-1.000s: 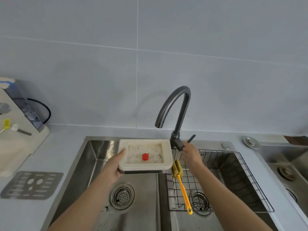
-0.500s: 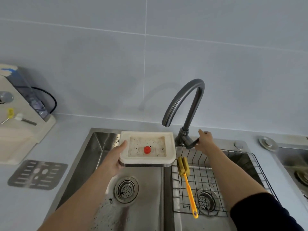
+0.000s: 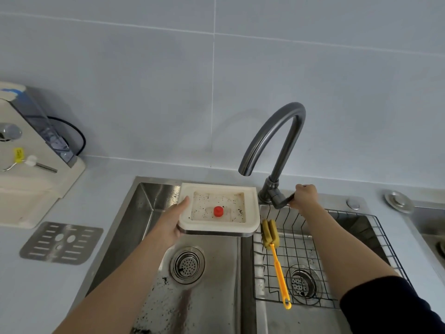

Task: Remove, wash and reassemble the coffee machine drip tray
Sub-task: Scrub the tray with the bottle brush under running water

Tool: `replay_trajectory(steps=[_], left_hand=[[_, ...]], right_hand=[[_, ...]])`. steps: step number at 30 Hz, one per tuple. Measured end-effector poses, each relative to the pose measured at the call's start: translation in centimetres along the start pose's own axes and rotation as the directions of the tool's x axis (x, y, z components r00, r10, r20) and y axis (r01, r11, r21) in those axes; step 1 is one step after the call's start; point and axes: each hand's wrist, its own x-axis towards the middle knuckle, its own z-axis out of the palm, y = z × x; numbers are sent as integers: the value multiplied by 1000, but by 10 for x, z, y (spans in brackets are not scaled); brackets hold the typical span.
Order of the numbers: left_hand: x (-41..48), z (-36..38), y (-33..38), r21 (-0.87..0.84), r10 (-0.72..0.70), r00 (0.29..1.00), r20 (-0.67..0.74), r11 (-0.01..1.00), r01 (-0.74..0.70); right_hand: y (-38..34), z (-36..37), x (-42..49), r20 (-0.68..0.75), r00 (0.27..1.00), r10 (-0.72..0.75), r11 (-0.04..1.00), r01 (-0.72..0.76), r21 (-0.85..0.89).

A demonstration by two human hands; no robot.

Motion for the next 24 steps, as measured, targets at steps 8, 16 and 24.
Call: replay_trajectory(steps=[8, 16, 24], left_hand=[[-1, -4, -2, 2, -11, 1000, 11, 1000, 11], [-3, -6, -3, -15, -32, 999, 9, 999, 32], [-3, -6, -4, -21, -40, 999, 16, 999, 41]], right_hand=[[4, 0, -2, -27, 999, -27, 999, 26, -19], [4, -1, -7, -36, 999, -20, 1000, 20, 2], [8, -1, -8, -57, 998, -36, 999, 36, 0]])
